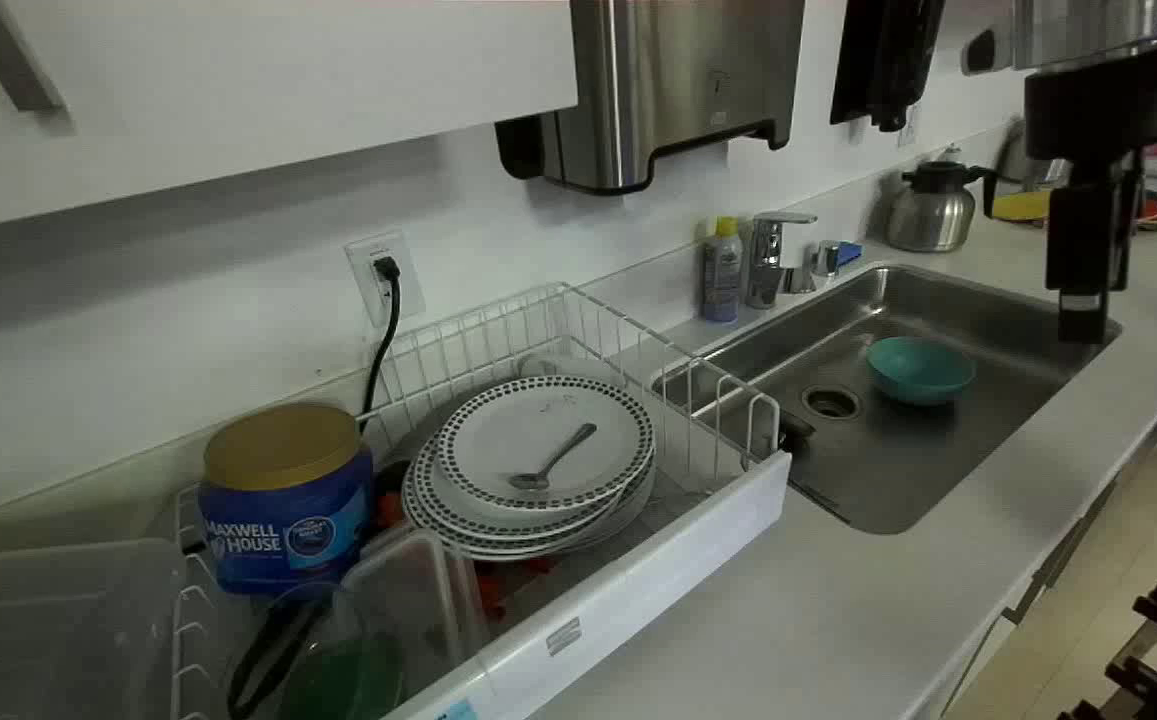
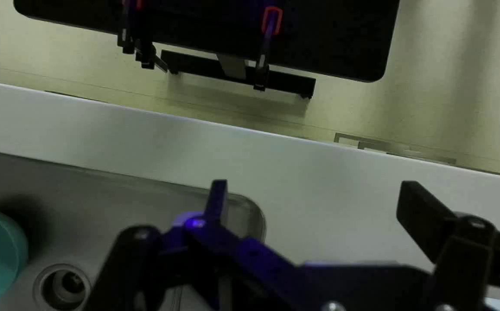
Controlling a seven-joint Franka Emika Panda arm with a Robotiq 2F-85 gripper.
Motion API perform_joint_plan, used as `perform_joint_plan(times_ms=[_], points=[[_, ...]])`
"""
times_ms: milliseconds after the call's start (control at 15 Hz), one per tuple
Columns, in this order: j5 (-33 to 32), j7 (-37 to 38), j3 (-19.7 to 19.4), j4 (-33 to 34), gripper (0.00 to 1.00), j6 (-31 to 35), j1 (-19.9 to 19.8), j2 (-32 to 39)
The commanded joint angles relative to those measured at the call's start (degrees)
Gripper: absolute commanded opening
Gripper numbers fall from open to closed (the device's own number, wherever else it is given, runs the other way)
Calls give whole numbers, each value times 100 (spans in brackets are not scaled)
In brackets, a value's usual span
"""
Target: Put the teal bowl on top of the white plate
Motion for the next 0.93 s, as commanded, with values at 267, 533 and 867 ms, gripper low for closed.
perform_joint_plan(times_ms=[267, 533, 867], points=[[-3, 4, -8, 9, 100, -8, 10, 4], [-19, -187, -297, 79, 100, 204, -184, 46], [-586, -774, -947, 109, 100, 794, -676, 199]])
